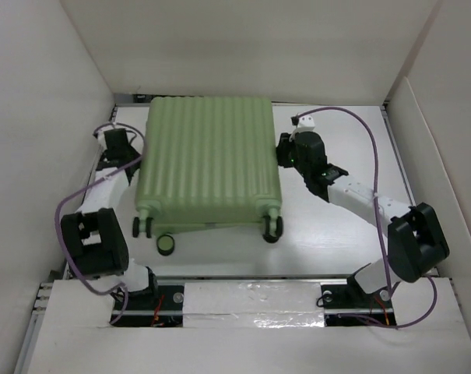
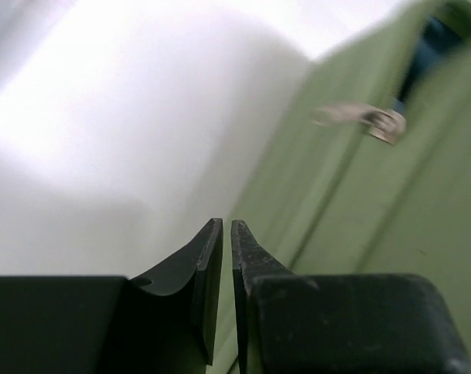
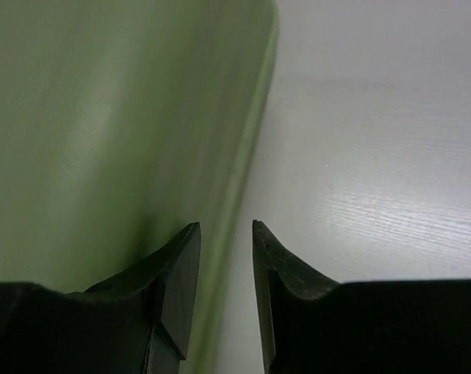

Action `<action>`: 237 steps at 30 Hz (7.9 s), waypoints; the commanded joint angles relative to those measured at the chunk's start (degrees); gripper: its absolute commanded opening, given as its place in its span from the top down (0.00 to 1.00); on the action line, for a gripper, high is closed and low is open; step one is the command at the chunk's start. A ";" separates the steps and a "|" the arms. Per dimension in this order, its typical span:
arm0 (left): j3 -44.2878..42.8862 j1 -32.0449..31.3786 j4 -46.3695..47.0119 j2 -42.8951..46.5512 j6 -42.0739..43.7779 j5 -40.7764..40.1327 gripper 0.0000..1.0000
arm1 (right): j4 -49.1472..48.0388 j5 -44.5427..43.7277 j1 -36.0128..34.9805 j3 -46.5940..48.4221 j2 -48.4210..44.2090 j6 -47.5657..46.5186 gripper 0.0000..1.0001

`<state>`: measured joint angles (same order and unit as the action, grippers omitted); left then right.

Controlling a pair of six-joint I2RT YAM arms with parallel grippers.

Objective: Pack the luggage

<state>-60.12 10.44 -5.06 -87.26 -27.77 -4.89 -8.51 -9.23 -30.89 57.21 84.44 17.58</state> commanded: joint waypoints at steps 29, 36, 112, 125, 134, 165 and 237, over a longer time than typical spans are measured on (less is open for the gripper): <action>25.39 -37.42 9.28 38.39 -17.58 -4.51 0.47 | 15.11 4.32 14.82 1.01 -27.68 -0.72 0.66; 30.75 -36.72 5.68 47.61 -16.61 -7.16 0.90 | 37.23 3.16 6.82 -7.82 -54.17 1.66 1.00; 33.32 -26.34 35.12 29.62 -24.09 -1.18 0.37 | 15.54 10.90 28.79 4.05 -9.22 -0.01 0.78; 35.32 -26.34 38.28 24.33 -23.47 -0.66 0.39 | 20.03 15.82 21.85 12.21 10.54 -5.54 0.75; 42.80 -26.34 37.58 28.54 -24.00 1.55 0.42 | 17.91 26.19 11.39 29.68 24.26 -7.82 0.79; 37.01 -19.14 29.46 34.99 -20.13 9.88 0.58 | -0.70 19.88 24.40 -11.04 -23.95 7.81 1.00; 46.50 -43.84 19.86 42.43 -20.22 -1.44 0.49 | -10.73 23.48 22.36 -1.99 3.37 6.58 0.72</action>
<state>-11.00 -30.46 21.61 -47.55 -49.25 -14.57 -11.64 7.29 -7.38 55.24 92.12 22.17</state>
